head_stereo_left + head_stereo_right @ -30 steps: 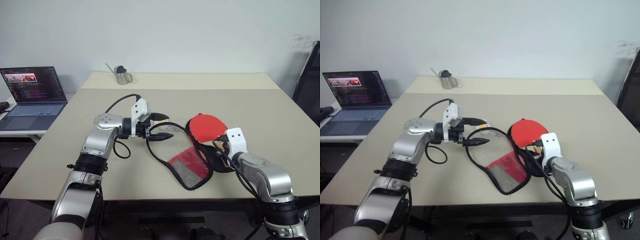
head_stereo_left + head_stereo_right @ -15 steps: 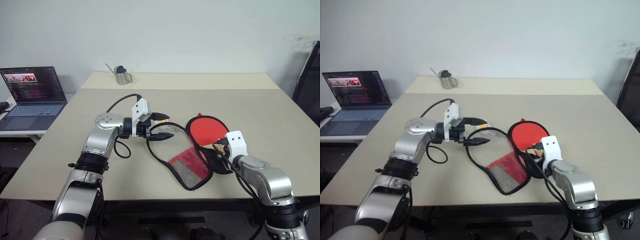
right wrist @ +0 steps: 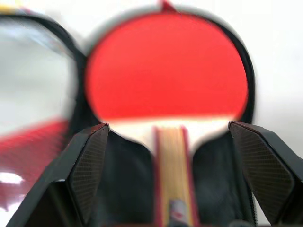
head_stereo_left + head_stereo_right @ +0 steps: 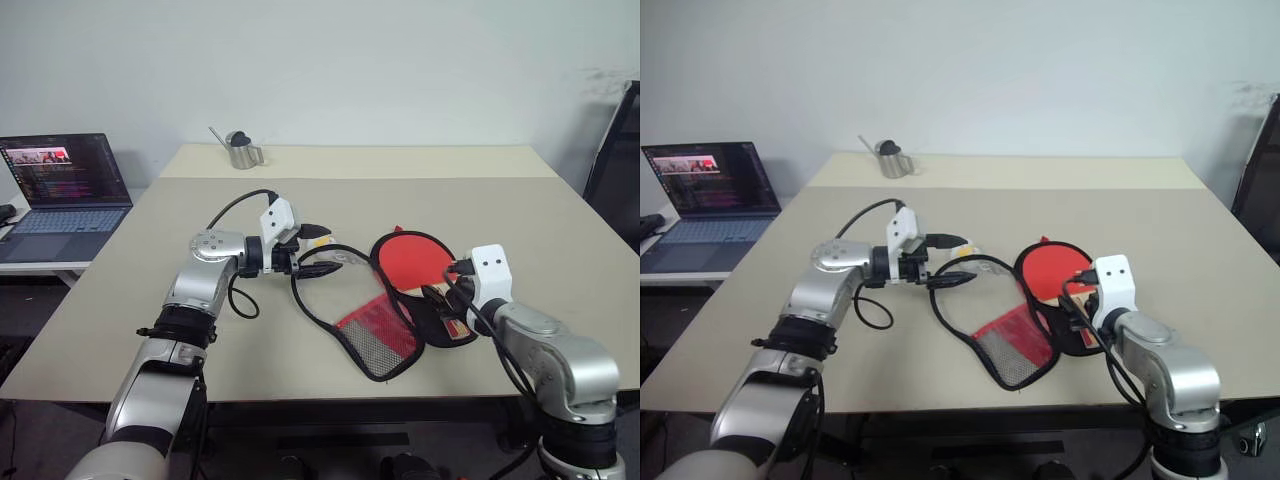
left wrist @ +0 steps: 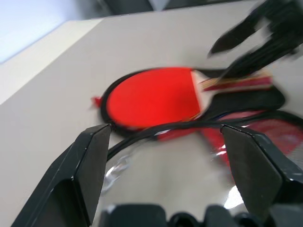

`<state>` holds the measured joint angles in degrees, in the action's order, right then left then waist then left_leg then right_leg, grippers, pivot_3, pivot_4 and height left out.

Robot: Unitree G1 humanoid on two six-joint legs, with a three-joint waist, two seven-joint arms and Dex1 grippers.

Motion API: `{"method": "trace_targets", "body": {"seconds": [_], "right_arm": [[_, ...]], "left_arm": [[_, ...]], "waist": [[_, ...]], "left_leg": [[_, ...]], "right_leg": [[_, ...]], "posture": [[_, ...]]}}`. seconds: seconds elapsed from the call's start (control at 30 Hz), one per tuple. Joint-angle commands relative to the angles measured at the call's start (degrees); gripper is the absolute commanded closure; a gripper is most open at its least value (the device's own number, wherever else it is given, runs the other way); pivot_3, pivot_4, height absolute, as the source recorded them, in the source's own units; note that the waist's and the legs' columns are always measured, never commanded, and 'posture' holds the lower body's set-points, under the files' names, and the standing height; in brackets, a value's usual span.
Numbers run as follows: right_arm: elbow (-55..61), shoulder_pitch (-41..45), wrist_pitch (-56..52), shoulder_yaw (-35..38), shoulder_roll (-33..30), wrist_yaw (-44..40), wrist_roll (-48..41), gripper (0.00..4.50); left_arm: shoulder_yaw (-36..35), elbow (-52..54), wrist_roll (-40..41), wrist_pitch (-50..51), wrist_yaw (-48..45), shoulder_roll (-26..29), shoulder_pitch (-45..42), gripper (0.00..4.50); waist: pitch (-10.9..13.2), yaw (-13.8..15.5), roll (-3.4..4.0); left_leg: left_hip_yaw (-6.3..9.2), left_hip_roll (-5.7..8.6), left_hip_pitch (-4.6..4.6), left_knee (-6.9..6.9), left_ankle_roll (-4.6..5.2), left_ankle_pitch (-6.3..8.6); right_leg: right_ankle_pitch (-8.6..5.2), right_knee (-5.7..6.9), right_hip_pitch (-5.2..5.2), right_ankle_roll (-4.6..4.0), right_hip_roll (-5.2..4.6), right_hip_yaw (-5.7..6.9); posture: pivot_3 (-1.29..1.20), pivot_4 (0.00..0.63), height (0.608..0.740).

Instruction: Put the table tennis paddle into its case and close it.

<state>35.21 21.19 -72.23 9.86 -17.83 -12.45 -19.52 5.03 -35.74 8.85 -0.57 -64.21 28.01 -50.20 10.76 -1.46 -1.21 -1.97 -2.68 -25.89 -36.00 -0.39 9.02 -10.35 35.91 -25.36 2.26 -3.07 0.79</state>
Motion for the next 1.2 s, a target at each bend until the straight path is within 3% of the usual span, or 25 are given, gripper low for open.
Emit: {"method": "trace_targets", "body": {"seconds": [0.03, 0.27, 0.43, 0.73, 1.2], "right_arm": [[6.7, 0.9, -2.7, 4.7, -1.9, -3.2, -4.7, 0.06], [7.9, 2.4, -4.8, 8.1, -6.0, -6.0, -9.2, 0.06], [7.6, 2.5, -4.5, 7.8, -6.4, -5.4, -9.9, 0.06], [8.4, 1.0, -4.0, 7.3, -6.9, -5.9, -11.1, 0.06], [10.0, -0.6, -2.9, 9.9, -9.2, -7.5, -15.0, 0.06]], "left_arm": [[-3.3, -6.4, -2.4, -4.8, 7.3, 1.9, -2.5, 0.45], [-2.4, -18.5, -8.3, -11.0, 14.7, 4.3, -3.7, 0.45], [-2.3, -23.1, -10.0, -11.6, 14.2, 5.7, -3.6, 0.45], [-2.3, -25.0, -8.7, -9.8, -1.5, 8.6, -1.7, 0.45], [-1.5, -23.7, -8.3, -9.7, -6.0, 1.4, -1.0, 0.45]], "waist": [[0.0, -0.1, 0.0], [0.0, 0.0, -0.02], [0.0, 0.0, -0.02], [0.0, 0.0, -0.02], [0.0, 0.1, -0.02]], "left_leg": [[0.0, 0.0, 0.0, 0.0, 0.0, 0.0], [-0.02, -0.01, 0.0, 0.01, -0.19, 0.12], [-0.04, -0.01, -0.02, 0.08, -0.32, 0.2], [-0.09, -0.05, -0.08, 0.23, -0.19, 0.12], [-0.1, -0.05, -0.16, 0.22, -0.2, 0.12]], "right_leg": [[0.0, 0.0, 0.0, 0.0, 0.0, -0.01], [0.0, -0.05, 0.01, 0.0, -0.07, 0.05], [0.0, -0.18, 0.01, -0.01, -0.09, 0.07], [0.0, -0.53, 0.02, -0.02, -0.09, 0.1], [0.01, -0.68, 0.05, -0.01, -0.08, 0.12]], "posture": [[0.0, 0.15, 0.74], [0.0, 0.15, 0.74], [0.0, 0.15, 0.74], [0.0, 0.15, 0.74], [0.0, 0.15, 0.74]]}}
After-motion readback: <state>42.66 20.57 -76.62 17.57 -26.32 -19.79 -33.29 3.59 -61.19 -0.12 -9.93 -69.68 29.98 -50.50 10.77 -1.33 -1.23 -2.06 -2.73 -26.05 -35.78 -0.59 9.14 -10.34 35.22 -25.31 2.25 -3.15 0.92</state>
